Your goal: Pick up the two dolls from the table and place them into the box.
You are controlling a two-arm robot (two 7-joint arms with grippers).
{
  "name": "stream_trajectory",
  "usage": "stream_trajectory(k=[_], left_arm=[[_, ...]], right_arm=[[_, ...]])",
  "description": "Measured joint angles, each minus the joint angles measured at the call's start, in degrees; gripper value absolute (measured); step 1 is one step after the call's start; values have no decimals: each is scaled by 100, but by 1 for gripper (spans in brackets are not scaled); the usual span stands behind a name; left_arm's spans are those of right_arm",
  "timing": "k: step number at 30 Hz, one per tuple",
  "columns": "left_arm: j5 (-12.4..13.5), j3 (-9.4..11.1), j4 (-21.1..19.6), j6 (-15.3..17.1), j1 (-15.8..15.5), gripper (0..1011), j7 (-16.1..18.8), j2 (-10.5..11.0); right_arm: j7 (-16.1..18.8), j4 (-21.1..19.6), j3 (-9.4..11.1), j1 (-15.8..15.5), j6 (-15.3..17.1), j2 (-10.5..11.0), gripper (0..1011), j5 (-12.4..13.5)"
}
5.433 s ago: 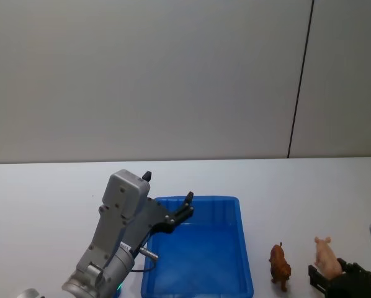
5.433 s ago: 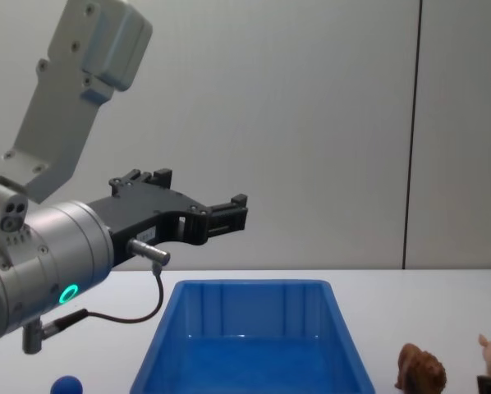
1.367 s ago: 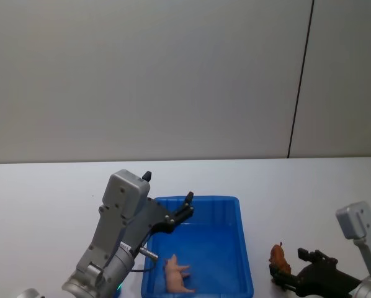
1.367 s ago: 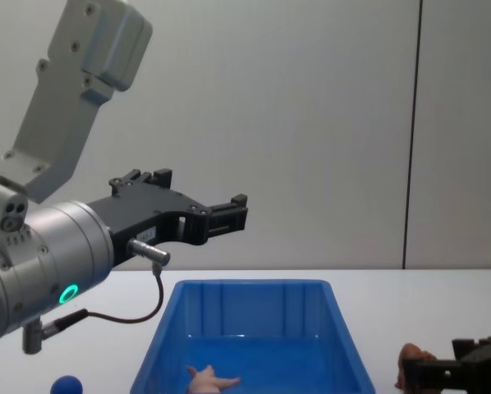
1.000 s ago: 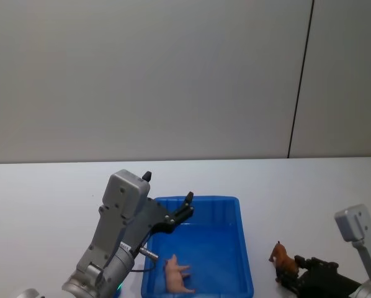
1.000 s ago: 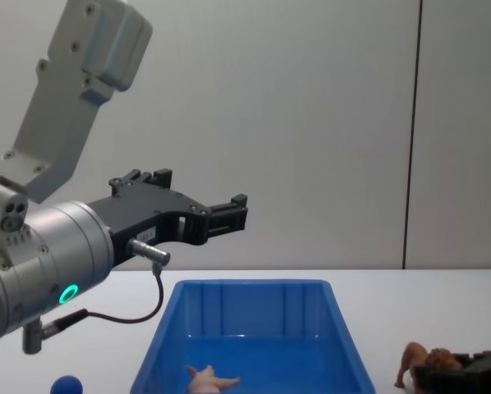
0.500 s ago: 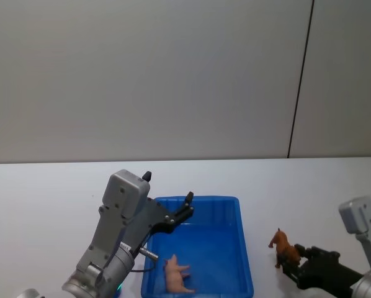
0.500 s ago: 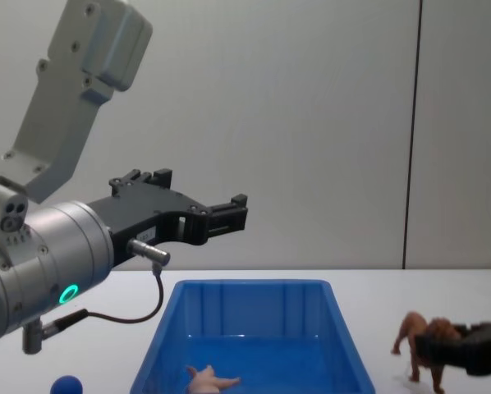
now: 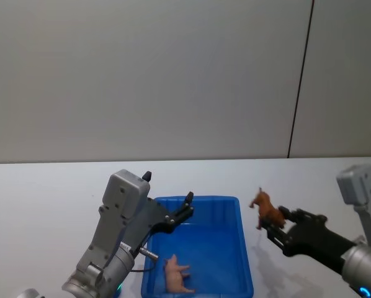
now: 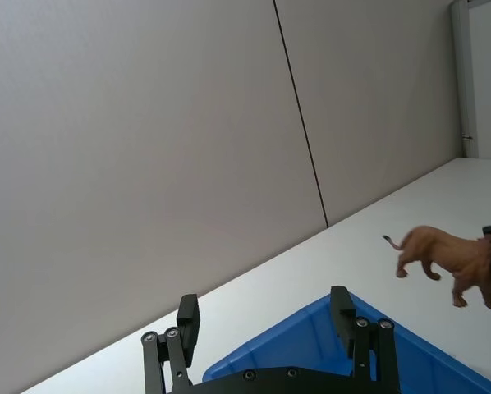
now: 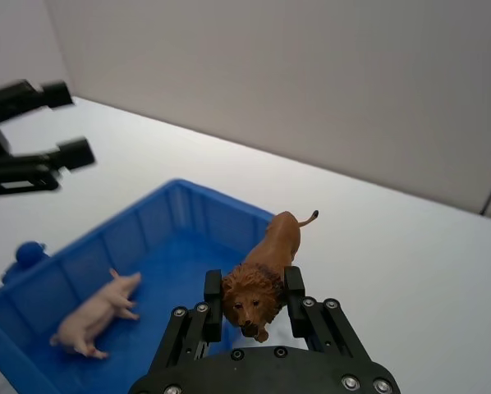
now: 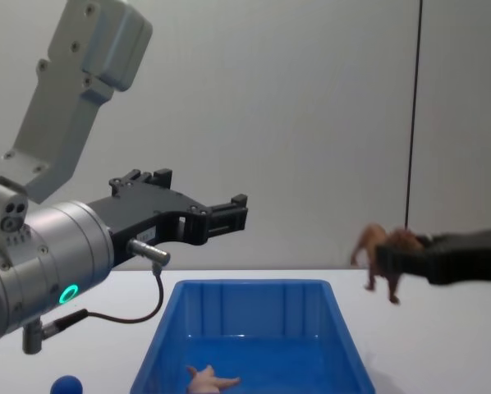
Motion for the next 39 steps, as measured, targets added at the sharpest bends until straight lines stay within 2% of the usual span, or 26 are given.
stream_trajectory(k=[7, 13, 15, 19, 21, 28, 31, 39], left_arm=[[0, 0, 0, 0, 0, 1001, 0, 0], [0, 0, 0, 0, 0, 1001, 0, 0], [0, 0, 0, 0, 0, 1001, 0, 0], [0, 0, 0, 0, 0, 1001, 0, 0], [0, 0, 0, 0, 0, 1001, 0, 0], [0, 0, 0, 0, 0, 1001, 0, 0], [0, 0, 0, 0, 0, 1001, 0, 0], [0, 0, 0, 0, 0, 1001, 0, 0]], right_arm=[[353, -27, -106, 279, 58, -179, 429, -47], [654, 114, -259, 529, 273, -389, 448, -140], [735, 199, -326, 612, 334, -472, 538, -177], [848, 307, -407, 713, 417, -569, 638, -228], [894, 363, -443, 764, 449, -613, 720, -246], [965, 421, -463, 817, 473, -626, 902, -245], [985, 420, -426, 813, 458, -567, 992, -186], [994, 314, -278, 691, 353, -347, 1001, 19]])
